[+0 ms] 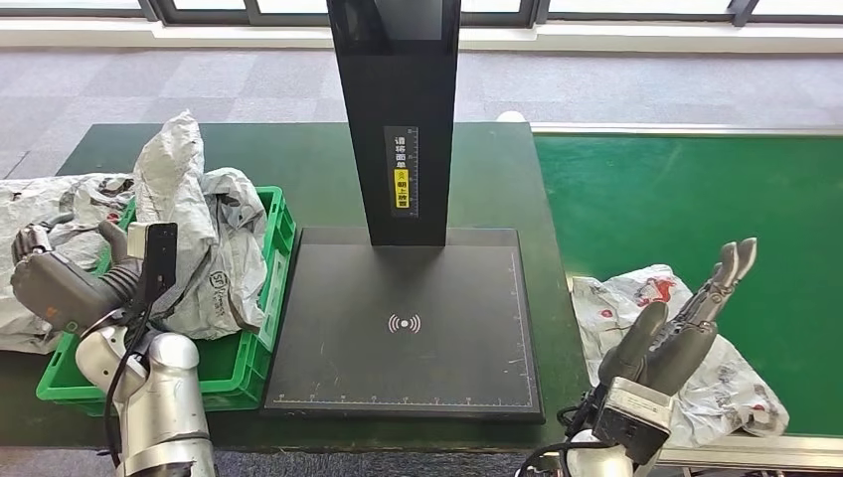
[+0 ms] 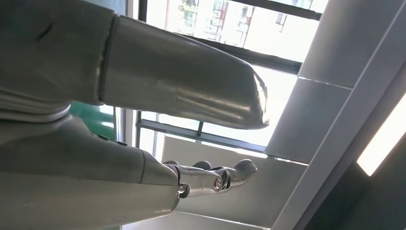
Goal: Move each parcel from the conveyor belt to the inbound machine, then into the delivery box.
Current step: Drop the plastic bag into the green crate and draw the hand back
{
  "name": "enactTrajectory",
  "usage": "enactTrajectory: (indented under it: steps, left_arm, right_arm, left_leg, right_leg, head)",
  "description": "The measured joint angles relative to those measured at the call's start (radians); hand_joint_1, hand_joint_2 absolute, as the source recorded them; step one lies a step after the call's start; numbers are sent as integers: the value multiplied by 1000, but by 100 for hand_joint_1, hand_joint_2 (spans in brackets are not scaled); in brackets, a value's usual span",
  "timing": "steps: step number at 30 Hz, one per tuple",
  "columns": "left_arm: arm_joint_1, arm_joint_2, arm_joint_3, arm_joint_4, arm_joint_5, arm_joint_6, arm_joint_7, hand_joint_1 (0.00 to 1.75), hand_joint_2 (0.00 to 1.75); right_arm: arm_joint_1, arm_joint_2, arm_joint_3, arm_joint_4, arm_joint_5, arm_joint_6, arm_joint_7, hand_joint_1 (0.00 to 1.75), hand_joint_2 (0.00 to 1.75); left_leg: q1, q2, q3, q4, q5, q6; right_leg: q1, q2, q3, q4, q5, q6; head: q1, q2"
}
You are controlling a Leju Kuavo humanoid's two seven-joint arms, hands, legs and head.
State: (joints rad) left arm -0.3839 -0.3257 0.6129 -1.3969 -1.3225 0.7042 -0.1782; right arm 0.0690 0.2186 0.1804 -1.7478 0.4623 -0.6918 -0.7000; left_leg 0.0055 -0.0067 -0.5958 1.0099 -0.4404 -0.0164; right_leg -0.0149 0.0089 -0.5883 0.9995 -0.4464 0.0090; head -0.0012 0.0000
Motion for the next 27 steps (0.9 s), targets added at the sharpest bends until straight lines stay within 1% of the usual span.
enactTrajectory:
  steps: [4, 10, 13, 15, 17, 19, 21, 23, 25, 27]
  left_arm:
    - [3, -5, 23, -29, 59, 0, -49, 0, 0]
    - [7, -9, 42, -53, 96, 0, -83, 0, 0]
    - [9, -10, 51, -66, 148, 0, -131, 0, 0]
    - [11, -11, 61, -77, 199, 0, -186, 0, 87]
    - [12, -11, 71, -86, 298, 0, -287, 0, 175]
    - [15, -12, 76, -89, 420, 0, -395, 0, 175]
    - [22, -13, 69, -88, 507, 0, -446, 0, 175]
    - [33, -17, 42, -85, 571, -1, -463, 0, 175]
    - [47, -21, -18, -74, 657, -15, -473, 0, 175]
    - [55, -21, -112, -57, 762, -61, -476, 0, 175]
  right_arm:
    - [0, 0, 0, 9, 0, 13, 0, 0, 0]
    - [-1, 1, -2, 19, 1, 22, 0, 0, 0]
    - [-1, 2, -9, 26, 1, 40, 0, 0, 0]
    - [-1, 4, -16, 32, 2, 50, 0, 0, 0]
    - [-2, 6, -29, 41, 13, 57, 0, 0, 0]
    - [-3, 8, -48, 56, 40, 61, 1, 0, 0]
    - [-5, 11, -73, 75, 79, 58, 2, 0, 87]
    - [-8, 15, -106, 100, 140, 42, 11, 0, 175]
    - [-22, 18, -152, 137, 247, 19, 35, 0, 175]
    - [-57, 22, -223, 186, 390, 4, 59, 0, 175]
  left_leg:
    - [0, 0, 0, 0, 0, 0]
    - [0, 0, 0, 0, 0, 0]
    - [0, 0, 0, 0, 0, 0]
    - [0, 0, 0, 0, 0, 0]
    - [0, 0, 0, 0, 0, 0]
    - [0, -1, 0, 0, 0, 0]
    - [0, -1, 0, 0, 0, 0]
    - [0, -2, 0, 0, 0, 0]
    - [0, -2, 0, 0, 0, 0]
    - [0, -4, -1, 1, 1, 1]
  right_leg:
    - [0, 0, 0, 0, 0, 0]
    - [0, 0, 0, 0, 0, 0]
    - [0, 0, 0, 0, 0, 0]
    - [0, 0, 0, 0, 0, 0]
    - [0, 0, 0, 0, 0, 0]
    - [0, -1, 0, 0, 0, 0]
    - [0, -1, 0, 0, 0, 0]
    - [0, -2, 0, -1, 0, 0]
    - [0, -3, 0, -1, 0, 0]
    - [0, -4, 1, -1, 1, 1]
  head:
    - [0, 0]
    - [0, 0]
    - [0, 0]
    - [0, 0]
    - [0, 0]
    - [0, 0]
    - [0, 0]
    - [0, 0]
    - [0, 0]
    - [0, 0]
